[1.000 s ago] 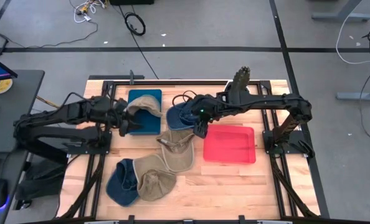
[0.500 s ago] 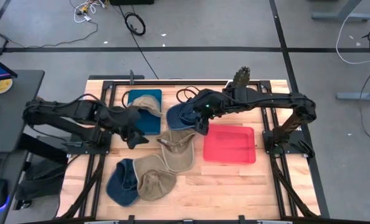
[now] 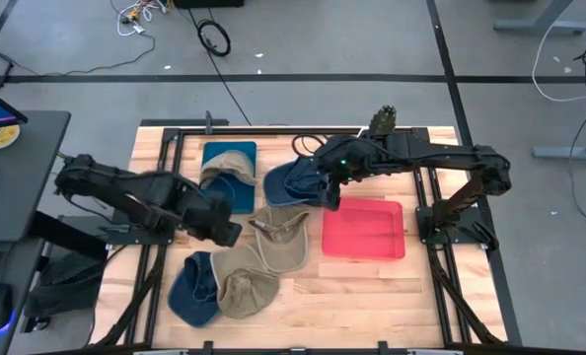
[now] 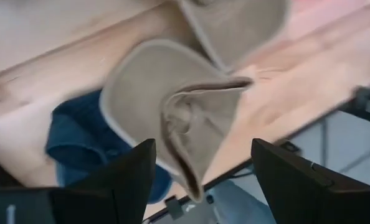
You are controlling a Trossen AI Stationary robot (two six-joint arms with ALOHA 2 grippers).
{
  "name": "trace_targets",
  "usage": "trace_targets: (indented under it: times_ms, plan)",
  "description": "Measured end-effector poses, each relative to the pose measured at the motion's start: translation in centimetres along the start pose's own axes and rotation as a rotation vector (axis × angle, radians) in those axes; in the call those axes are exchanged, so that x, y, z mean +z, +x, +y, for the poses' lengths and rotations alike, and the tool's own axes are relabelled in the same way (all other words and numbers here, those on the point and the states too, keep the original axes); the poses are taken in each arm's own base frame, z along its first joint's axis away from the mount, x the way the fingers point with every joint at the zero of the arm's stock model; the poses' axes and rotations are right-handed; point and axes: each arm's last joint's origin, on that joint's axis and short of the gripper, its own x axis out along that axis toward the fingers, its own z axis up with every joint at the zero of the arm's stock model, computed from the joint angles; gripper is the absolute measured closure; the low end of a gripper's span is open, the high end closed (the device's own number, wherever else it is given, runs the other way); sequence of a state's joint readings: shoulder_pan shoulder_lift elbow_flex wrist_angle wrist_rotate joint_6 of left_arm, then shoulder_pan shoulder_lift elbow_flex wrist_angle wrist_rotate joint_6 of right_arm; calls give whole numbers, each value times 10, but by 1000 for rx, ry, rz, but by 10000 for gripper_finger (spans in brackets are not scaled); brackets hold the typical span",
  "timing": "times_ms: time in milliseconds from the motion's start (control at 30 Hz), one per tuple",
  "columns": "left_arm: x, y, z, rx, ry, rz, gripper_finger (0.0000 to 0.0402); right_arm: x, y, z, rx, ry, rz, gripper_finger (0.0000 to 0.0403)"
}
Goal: Pick & Place hat
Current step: Put the bottom brown cap into the blue bin
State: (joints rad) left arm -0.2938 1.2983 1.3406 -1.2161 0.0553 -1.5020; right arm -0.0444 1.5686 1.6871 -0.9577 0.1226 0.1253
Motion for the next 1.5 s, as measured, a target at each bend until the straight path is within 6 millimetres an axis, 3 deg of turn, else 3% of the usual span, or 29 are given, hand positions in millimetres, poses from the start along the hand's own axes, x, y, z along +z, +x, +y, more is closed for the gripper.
trace_targets:
  times_ms: [367, 733, 1000, 1233, 1500]
  plan:
    - [-9, 30, -7, 157, -206, -13, 136, -4, -3, 0, -1, 19, 32, 175]
    - [-26, 58, -14, 283, -255, 83, 136, -5, -2, 12, 29, -7, 8, 175]
    - [-39, 80, -19, 358, -300, 65, 136, -4, -2, 18, 43, -46, -6, 175]
    - [-39, 106, -21, 463, -278, 47, 136, -1, -2, 19, 56, -68, -34, 175]
    - [-45, 139, -8, 481, -316, 99, 136, -1, -2, 19, 56, -72, -33, 175]
